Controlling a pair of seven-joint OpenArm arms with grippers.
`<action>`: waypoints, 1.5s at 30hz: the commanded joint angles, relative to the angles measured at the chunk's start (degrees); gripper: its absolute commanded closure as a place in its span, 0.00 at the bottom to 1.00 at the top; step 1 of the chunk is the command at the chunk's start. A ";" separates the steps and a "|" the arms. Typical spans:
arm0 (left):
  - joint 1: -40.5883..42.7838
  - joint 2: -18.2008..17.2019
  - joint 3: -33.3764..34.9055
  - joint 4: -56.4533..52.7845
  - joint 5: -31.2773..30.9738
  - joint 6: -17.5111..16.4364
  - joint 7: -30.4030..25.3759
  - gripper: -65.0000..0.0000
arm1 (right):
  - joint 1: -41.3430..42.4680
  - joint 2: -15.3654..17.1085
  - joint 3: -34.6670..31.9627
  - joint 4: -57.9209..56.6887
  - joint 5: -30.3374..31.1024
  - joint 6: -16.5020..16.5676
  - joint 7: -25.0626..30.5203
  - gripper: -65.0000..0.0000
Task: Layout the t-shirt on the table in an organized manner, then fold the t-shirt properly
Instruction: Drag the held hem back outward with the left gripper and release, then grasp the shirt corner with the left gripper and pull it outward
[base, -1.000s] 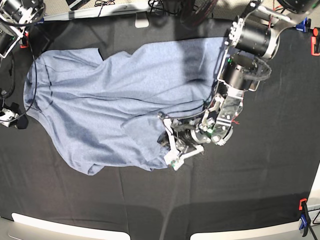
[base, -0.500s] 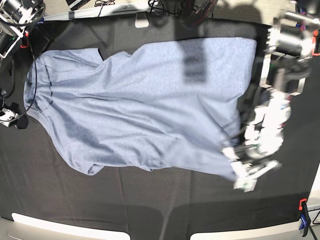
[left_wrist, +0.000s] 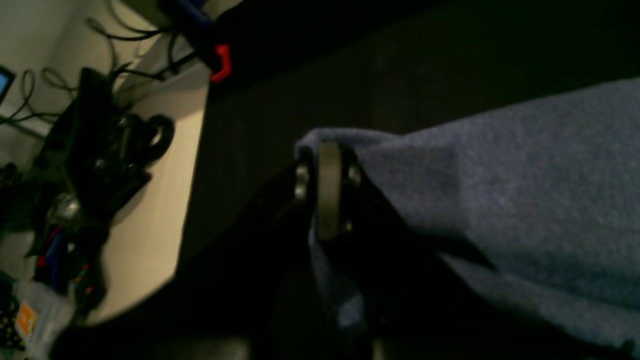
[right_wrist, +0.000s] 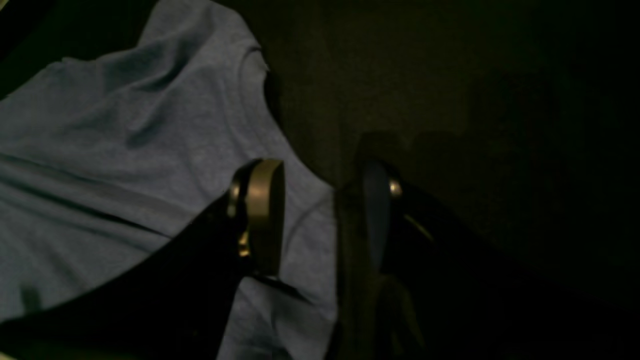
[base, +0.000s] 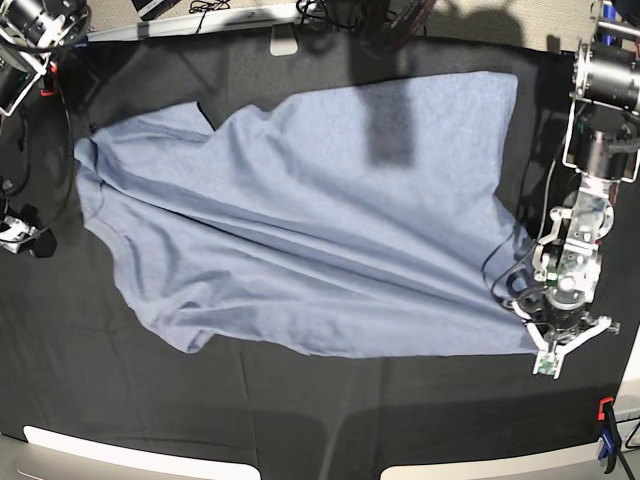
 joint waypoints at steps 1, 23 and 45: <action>-1.75 -0.74 -0.33 0.98 0.55 1.88 -1.38 1.00 | 1.14 1.53 0.20 0.85 1.46 0.44 0.98 0.61; -1.31 -0.68 -0.37 1.79 -14.47 -2.80 5.01 0.72 | 1.14 1.53 0.20 0.85 1.46 0.44 0.98 0.61; 41.20 -0.52 -28.33 43.08 -34.03 -28.00 14.82 0.72 | 1.14 -1.14 0.20 0.85 1.44 0.46 0.96 0.61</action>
